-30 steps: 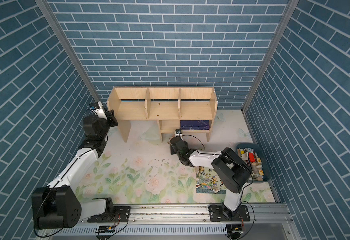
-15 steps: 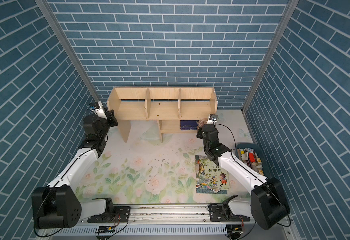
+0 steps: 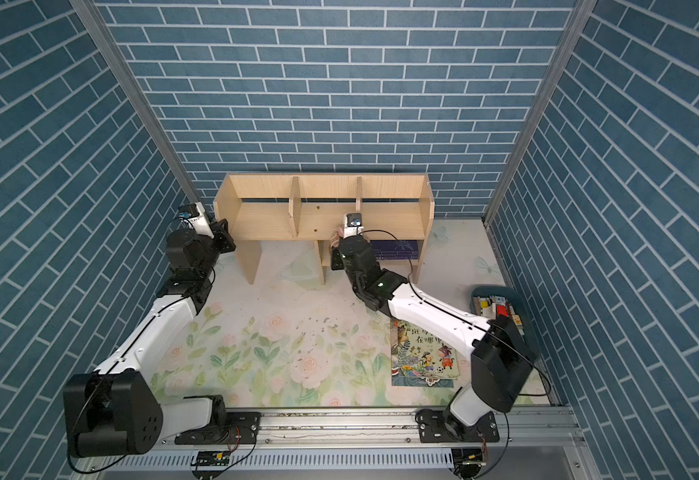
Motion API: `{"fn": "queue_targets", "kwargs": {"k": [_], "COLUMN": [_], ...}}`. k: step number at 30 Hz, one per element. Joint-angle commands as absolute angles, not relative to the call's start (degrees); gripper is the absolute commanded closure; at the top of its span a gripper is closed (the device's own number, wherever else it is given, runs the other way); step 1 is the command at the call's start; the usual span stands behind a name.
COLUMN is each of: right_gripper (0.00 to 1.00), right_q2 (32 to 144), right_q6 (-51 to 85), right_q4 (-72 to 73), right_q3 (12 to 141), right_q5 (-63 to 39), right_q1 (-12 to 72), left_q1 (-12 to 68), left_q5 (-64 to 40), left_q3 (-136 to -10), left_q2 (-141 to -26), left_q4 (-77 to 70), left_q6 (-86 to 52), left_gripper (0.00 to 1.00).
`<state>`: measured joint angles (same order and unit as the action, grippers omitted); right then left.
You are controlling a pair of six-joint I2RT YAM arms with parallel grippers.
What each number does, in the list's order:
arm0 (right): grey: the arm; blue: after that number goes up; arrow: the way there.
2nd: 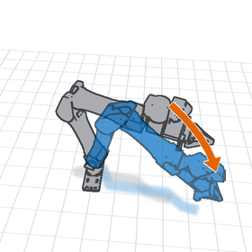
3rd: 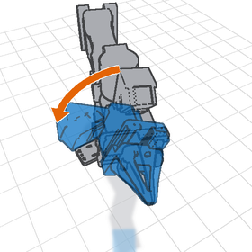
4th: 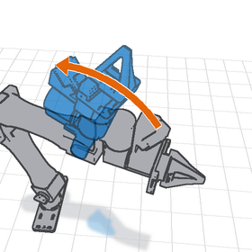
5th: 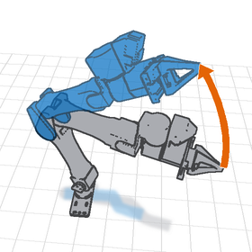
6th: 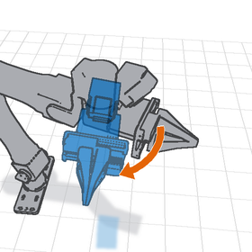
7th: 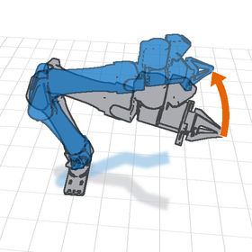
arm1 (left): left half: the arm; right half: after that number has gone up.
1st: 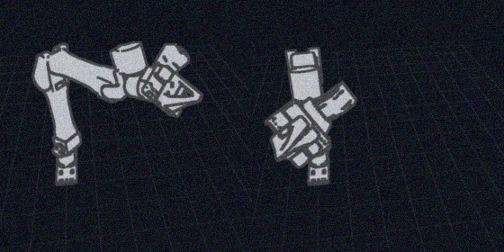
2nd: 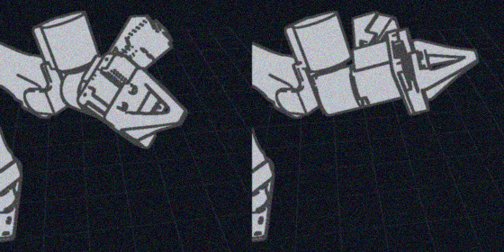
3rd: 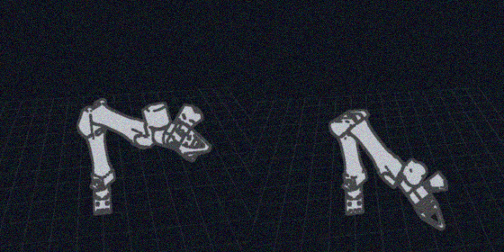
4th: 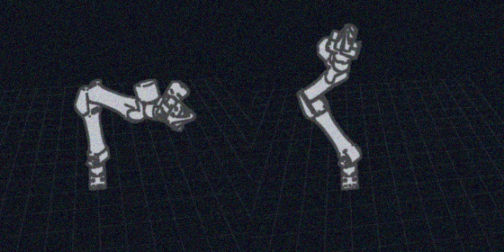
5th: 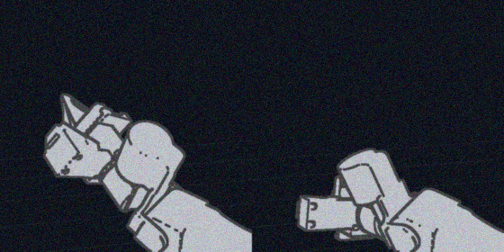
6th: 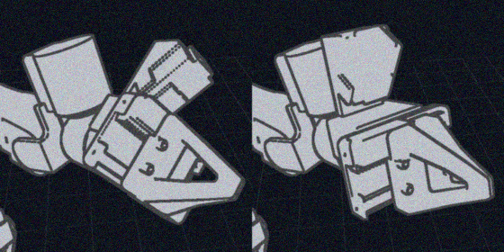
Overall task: Wipe the bookshelf clean with a cloth
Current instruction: Hold the shelf at the center of the board.
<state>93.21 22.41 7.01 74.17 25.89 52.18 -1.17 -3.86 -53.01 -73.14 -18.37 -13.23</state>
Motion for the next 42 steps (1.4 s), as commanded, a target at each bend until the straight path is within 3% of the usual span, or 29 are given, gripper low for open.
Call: {"fn": "queue_targets", "kwargs": {"k": [1, 21, 34, 42], "right_gripper": [1.0, 1.0, 1.0, 1.0], "right_q2": [99.31, 134.54, 148.51, 141.75], "right_q6": [21.12, 19.56, 26.5, 22.73], "right_q4": [7.81, 5.61, 11.47, 12.92], "right_q3": [79.83, 123.22, 128.05, 125.74], "right_q5": [24.99, 13.39, 9.11, 12.99], "right_q1": [54.93, 64.11, 64.3, 63.41], "left_q1": [0.35, 1.08, 1.23, 1.23], "left_q5": [-10.83, -11.37, -11.85, -11.42], "left_q3": [-53.09, -53.23, -53.55, -53.53], "left_q2": [-74.97, -74.06, -72.95, -72.87], "left_q4": [-15.7, -15.64, -15.56, -15.54], "left_q6": [-17.37, -18.29, -18.81, -18.77], "left_gripper": [1.0, 1.0, 1.0, 1.0]}}
